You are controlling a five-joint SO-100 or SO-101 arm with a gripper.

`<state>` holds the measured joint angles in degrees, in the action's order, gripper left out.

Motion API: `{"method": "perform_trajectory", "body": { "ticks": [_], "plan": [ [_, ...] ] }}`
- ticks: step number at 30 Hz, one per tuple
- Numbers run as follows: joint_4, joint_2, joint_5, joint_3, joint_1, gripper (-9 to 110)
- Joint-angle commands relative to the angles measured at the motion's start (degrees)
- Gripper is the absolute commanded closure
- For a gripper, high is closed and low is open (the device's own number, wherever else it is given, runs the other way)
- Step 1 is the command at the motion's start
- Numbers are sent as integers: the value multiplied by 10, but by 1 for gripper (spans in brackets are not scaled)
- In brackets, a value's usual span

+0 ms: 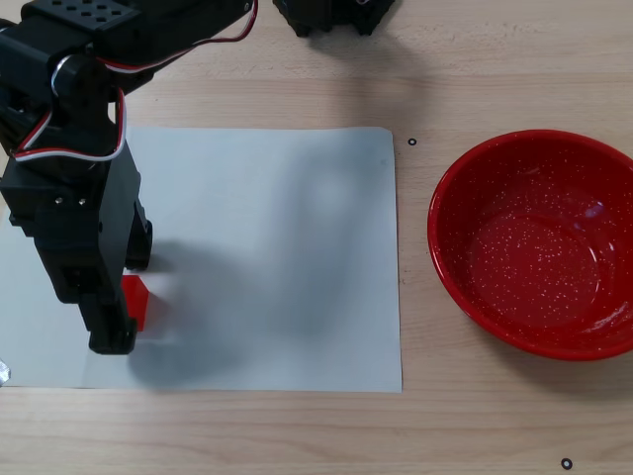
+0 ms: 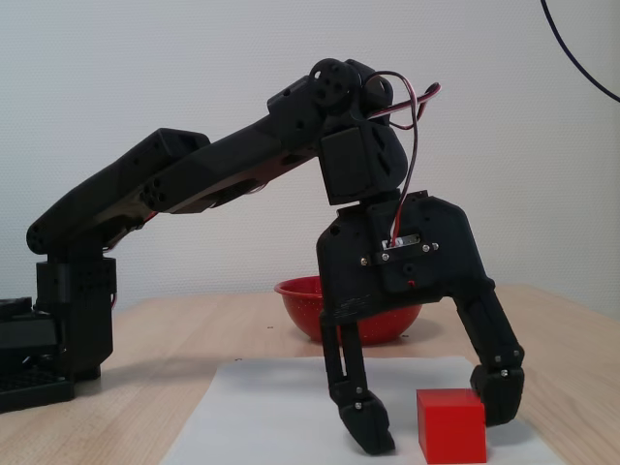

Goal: Grasp the red cube and put it in the red bowl.

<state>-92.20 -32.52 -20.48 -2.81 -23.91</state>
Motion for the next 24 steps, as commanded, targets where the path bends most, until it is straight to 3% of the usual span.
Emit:
{"method": "perform_trajectory", "body": {
  "ticks": [1, 8, 13, 24],
  "plan": [
    [3, -38, -11, 69, -6, 75],
    [2, -38, -17, 70, -10, 84],
    [-5, -40, -29, 72, -11, 101],
    [-42, -112, 5, 22, -5, 101]
  ]
}}
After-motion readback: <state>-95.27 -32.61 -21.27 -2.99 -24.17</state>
